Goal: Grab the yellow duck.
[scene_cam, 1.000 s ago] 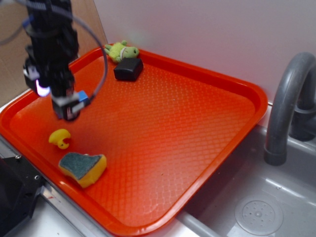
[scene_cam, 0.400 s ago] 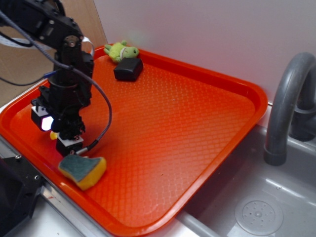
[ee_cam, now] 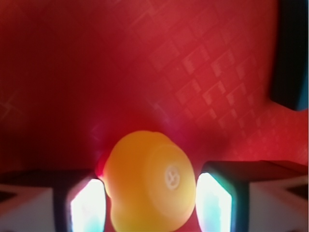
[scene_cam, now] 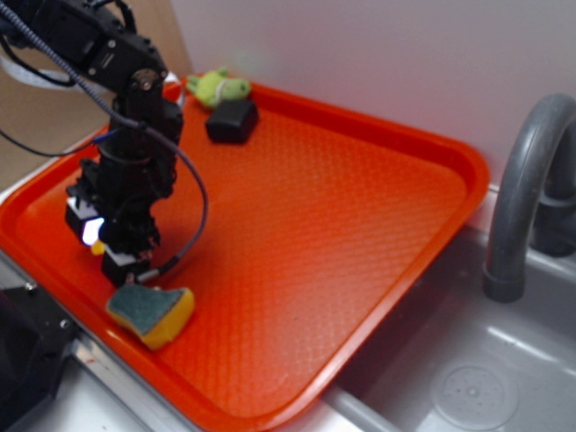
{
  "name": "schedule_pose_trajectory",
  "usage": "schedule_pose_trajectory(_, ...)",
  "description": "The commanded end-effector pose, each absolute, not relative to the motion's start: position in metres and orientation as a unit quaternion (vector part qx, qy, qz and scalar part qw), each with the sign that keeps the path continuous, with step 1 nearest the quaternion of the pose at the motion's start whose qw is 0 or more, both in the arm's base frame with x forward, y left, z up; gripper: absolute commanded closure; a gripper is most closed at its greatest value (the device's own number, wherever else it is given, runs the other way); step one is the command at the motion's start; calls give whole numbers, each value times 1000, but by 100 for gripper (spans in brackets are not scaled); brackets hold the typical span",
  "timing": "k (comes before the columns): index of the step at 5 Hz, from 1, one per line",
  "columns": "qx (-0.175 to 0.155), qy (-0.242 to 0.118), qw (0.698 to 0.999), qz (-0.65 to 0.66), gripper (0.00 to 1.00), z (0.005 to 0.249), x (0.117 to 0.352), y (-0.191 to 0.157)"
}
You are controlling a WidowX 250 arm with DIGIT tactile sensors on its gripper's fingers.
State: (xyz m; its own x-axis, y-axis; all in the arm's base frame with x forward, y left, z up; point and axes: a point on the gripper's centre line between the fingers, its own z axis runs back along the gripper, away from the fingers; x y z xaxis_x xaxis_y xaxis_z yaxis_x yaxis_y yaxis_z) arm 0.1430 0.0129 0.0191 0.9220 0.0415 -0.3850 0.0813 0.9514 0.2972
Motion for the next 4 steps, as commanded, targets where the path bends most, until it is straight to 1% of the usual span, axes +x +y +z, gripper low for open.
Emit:
schedule_pose_trajectory(1,98,123,987,36,100,70,167,14)
schedule_pose_trajectory(2,65,60,994,65,100,122,191,17)
schedule_pose_trajectory(3,36,19,996,76,100,173,197,18)
schedule_pose_trajectory(4,23,-28,997,69,100,207,191,8)
